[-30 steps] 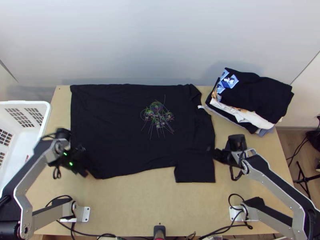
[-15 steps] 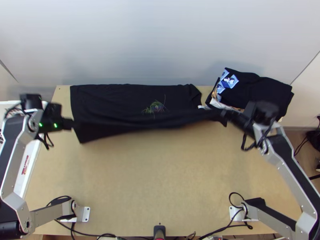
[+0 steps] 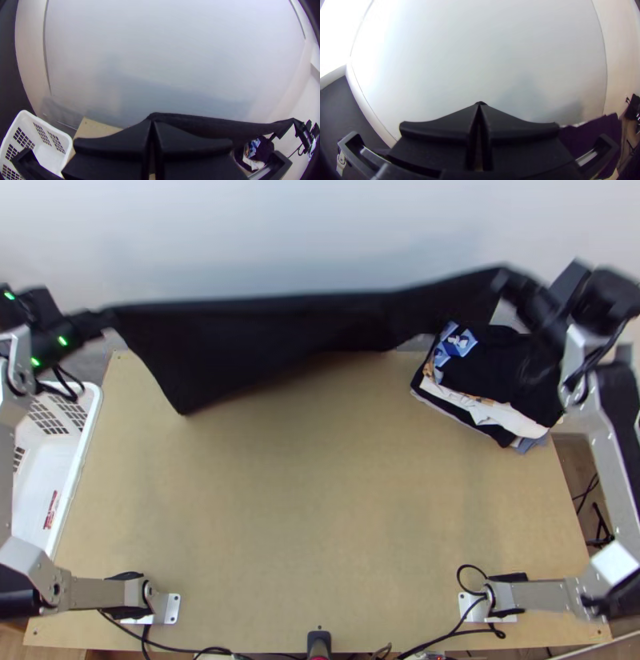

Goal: Fold the t-shirt

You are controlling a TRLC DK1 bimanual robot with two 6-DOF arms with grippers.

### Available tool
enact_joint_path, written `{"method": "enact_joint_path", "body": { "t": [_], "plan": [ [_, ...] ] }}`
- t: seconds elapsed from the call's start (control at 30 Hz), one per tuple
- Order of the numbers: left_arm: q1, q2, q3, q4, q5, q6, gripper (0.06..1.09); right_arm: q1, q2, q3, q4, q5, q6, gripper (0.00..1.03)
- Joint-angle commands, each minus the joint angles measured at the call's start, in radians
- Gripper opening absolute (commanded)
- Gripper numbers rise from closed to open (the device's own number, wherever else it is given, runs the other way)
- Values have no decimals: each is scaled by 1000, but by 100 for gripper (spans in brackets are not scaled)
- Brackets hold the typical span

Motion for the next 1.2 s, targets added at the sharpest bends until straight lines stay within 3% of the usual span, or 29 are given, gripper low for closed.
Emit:
{"method": "enact_joint_path", "body": {
  "t": [0.0,0.1,0.2,0.47,0.8,1.0,1.17],
  "plan": [
    [31,100,277,29,-27,-82,9,-13,178,418,-25,42,-14,3],
    [32,137,358,7,-25,-82,9,-3,263,585,-108,62,-57,3],
    [23,177,436,-71,-24,-82,9,21,270,587,-129,62,-57,3],
    [23,154,441,-93,-16,-73,9,53,243,579,-278,58,-53,3],
    [80,-90,392,67,-47,-186,9,-16,-129,355,-40,60,66,3],
    [101,-274,338,148,-79,-203,9,-50,-478,88,176,60,29,3],
    [112,-435,263,125,-81,-215,9,-45,-708,-24,142,60,-3,3]
  ]
}}
